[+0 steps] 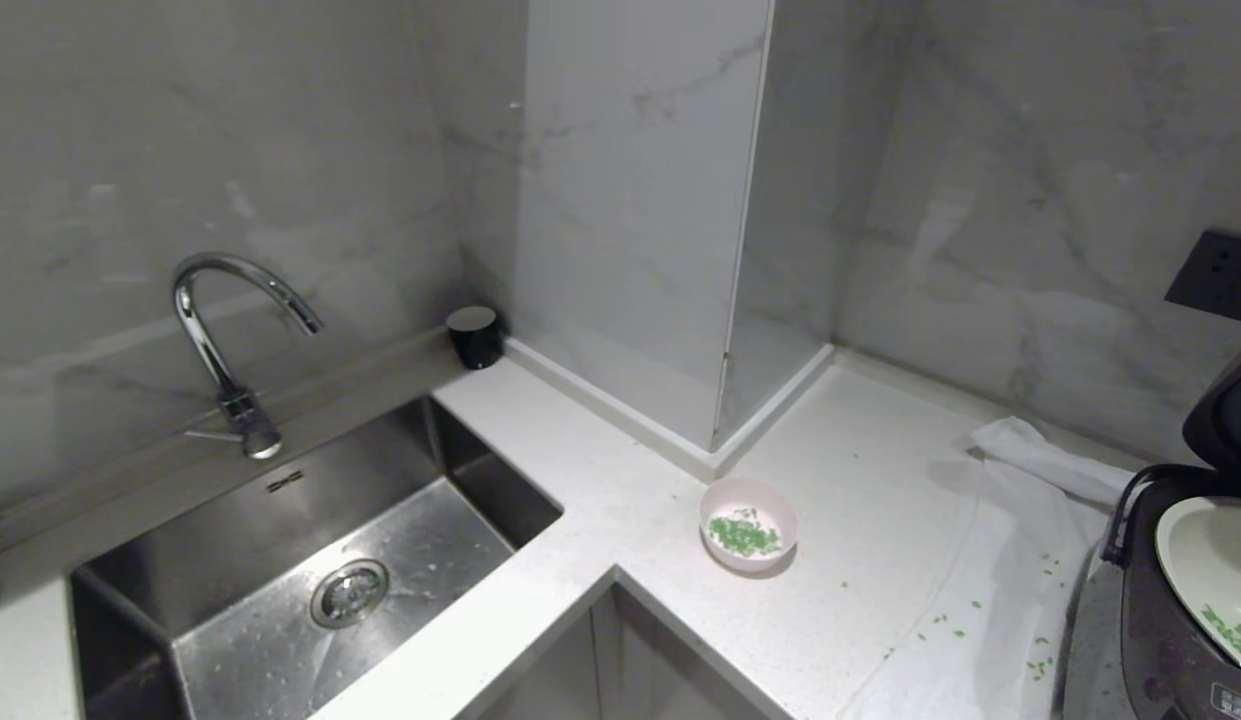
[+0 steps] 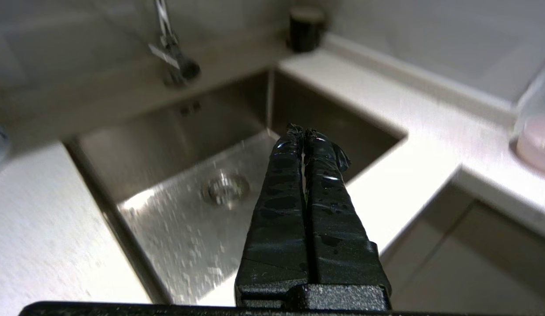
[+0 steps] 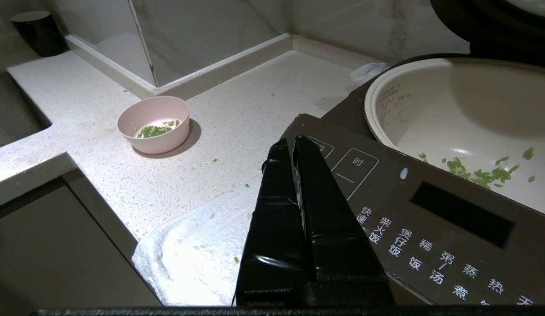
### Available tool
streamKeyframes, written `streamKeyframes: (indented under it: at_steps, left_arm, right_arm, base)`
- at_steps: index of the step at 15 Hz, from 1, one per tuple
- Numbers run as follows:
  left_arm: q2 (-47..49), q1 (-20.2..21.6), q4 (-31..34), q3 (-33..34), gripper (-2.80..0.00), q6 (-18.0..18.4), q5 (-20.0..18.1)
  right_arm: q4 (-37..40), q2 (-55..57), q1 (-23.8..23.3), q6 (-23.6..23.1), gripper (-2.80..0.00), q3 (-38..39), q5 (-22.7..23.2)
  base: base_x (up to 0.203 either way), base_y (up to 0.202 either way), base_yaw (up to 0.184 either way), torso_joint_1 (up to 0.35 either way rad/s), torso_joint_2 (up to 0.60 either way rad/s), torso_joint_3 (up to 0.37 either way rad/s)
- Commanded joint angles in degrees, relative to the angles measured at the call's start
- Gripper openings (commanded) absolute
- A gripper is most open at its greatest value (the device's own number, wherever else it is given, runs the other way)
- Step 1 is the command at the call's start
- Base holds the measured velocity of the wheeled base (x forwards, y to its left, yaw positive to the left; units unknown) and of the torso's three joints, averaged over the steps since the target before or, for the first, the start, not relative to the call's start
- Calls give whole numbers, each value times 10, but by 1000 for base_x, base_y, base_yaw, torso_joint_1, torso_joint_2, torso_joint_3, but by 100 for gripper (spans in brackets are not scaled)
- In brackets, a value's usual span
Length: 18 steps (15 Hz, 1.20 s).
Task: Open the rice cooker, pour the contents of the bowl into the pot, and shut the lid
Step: Turn on the tap
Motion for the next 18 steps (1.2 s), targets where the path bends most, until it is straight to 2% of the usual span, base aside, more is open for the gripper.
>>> streamKeyframes:
  at_steps: [1,4,8,11,14,18]
  left_arm:
    - [44,0,10,-63,-280,-3,10]
    - [205,4,13,-142,-280,-6,17]
    - [433,16,-22,-250,-280,-24,34]
    - [592,21,-33,-322,-280,-80,61]
    - [728,23,-40,-362,-280,-138,101]
    - [880,33,-41,-427,-280,-224,119]
  right_arm:
    - [0,0,0,0,-280,0,0]
    - [1,0,0,0,-280,0,0]
    - [0,0,0,0,-280,0,0]
    - [0,0,0,0,-280,0,0]
    - [0,0,0,0,-280,0,0]
    - [0,0,0,0,-280,0,0]
  base:
    - [0,0,0,0,0,0]
    - [0,0,0,0,0,0]
    - [0,0,0,0,0,0]
    - [0,0,0,0,0,0]
    - [0,0,0,0,0,0]
    - [0,0,0,0,0,0]
